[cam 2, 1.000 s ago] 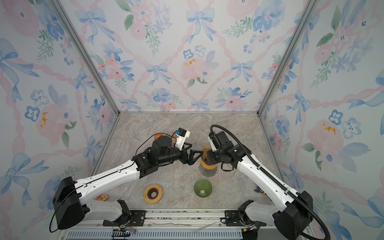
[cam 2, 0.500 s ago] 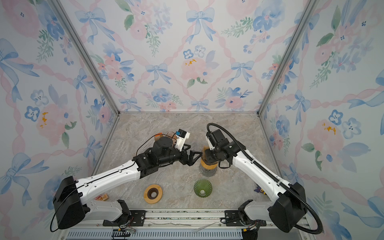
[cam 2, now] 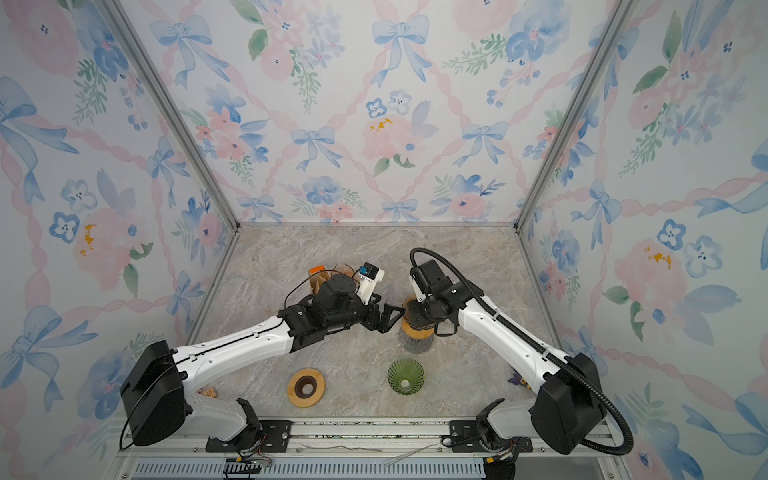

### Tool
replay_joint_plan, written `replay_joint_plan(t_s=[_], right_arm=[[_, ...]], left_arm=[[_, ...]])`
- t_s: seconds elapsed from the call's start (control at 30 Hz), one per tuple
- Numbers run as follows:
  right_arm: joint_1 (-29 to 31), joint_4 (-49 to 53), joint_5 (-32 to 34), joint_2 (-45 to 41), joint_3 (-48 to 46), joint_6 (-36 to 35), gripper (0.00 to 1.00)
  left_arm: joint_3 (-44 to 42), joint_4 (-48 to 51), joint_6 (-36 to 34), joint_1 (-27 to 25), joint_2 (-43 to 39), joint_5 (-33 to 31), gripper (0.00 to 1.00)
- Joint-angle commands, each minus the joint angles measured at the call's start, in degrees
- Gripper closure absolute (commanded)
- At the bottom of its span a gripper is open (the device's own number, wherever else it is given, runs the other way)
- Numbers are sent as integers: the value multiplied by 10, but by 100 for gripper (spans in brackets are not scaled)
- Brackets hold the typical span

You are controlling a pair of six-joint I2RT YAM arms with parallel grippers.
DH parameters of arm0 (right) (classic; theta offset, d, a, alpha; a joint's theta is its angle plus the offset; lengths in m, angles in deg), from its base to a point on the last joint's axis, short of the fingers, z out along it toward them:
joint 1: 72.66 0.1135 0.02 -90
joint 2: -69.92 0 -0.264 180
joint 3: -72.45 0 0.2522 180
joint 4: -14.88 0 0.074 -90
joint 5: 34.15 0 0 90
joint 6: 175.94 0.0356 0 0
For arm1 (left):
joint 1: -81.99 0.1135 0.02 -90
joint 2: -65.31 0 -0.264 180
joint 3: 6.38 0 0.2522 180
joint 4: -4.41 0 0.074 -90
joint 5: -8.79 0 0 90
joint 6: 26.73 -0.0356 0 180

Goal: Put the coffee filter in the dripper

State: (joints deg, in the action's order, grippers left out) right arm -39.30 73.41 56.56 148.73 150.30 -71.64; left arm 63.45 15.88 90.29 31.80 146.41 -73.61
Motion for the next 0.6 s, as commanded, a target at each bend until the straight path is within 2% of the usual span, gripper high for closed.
replay_joint_plan(t_s=[0.0,0.37,0.57], right_arm=[[-4,5,-6,15,-1,-12,61],[-4,21,0,-13,25,-14,68],[-2,37,-4,-32,38,-10,67]], left_arm=[[20,12,-3,3,6,-13,2],[32,12,-2,3,23,-12,2],[47,14,8,-3,36,-19,2]])
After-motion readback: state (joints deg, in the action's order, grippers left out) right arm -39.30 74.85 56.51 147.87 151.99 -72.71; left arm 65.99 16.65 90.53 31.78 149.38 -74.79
